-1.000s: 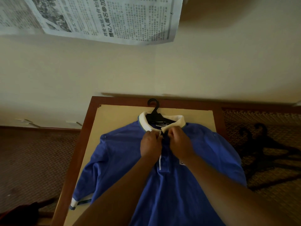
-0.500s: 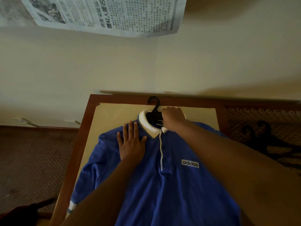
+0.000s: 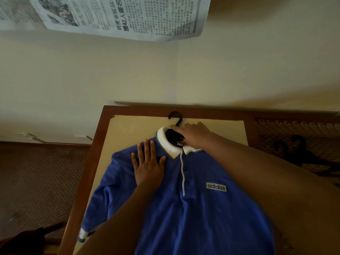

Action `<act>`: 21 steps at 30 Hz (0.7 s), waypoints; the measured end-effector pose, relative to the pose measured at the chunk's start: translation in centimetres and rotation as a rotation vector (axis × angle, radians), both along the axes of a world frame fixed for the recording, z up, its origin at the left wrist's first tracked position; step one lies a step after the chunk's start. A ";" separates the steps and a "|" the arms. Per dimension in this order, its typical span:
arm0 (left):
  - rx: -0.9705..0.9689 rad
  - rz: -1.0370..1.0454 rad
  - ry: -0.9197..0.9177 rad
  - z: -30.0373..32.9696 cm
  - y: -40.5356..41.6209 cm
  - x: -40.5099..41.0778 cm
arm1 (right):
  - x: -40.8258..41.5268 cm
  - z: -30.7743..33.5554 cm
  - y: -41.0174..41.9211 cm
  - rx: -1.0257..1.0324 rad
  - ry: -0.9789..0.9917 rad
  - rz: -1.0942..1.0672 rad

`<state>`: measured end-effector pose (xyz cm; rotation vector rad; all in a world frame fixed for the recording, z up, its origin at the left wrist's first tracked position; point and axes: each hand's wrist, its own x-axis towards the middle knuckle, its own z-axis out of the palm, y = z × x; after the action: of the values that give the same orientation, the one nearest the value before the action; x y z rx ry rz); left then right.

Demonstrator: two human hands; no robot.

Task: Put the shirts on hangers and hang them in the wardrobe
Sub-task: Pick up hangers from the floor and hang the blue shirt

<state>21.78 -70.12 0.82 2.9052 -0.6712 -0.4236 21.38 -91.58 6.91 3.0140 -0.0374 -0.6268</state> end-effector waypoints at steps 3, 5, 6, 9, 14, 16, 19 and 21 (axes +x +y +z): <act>-0.005 0.012 0.018 -0.1 0.2 -0.2 | 0.3 1.1 0.3 0.030 0.051 0.003; -0.007 0.031 0.020 -0.1 0.3 -0.3 | 0.7 1.8 -0.2 0.025 0.041 -0.009; -0.008 0.038 0.025 0.0 0.4 -0.3 | 0.9 2.1 -0.7 0.016 0.032 -0.023; -0.026 0.059 0.047 0.2 0.6 -0.4 | 0.6 2.3 -1.6 -0.026 0.044 -0.054; -0.009 0.071 0.061 0.3 0.8 -0.6 | 0.4 1.4 -1.3 -0.047 0.039 -0.080; -0.017 0.072 0.084 0.6 0.7 -0.6 | -0.2 1.3 -1.6 0.008 -0.037 -0.132; -0.079 0.016 0.045 1.4 -0.2 -0.8 | -3.2 0.9 -2.4 0.245 -0.308 -0.399; -0.139 -0.046 0.032 2.0 -1.4 -1.1 | -5.9 0.1 -2.7 0.309 -0.421 -0.618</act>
<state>20.65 -71.51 2.85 2.7514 -0.7325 -0.4101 15.48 -94.27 7.05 3.3608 -1.0035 0.0077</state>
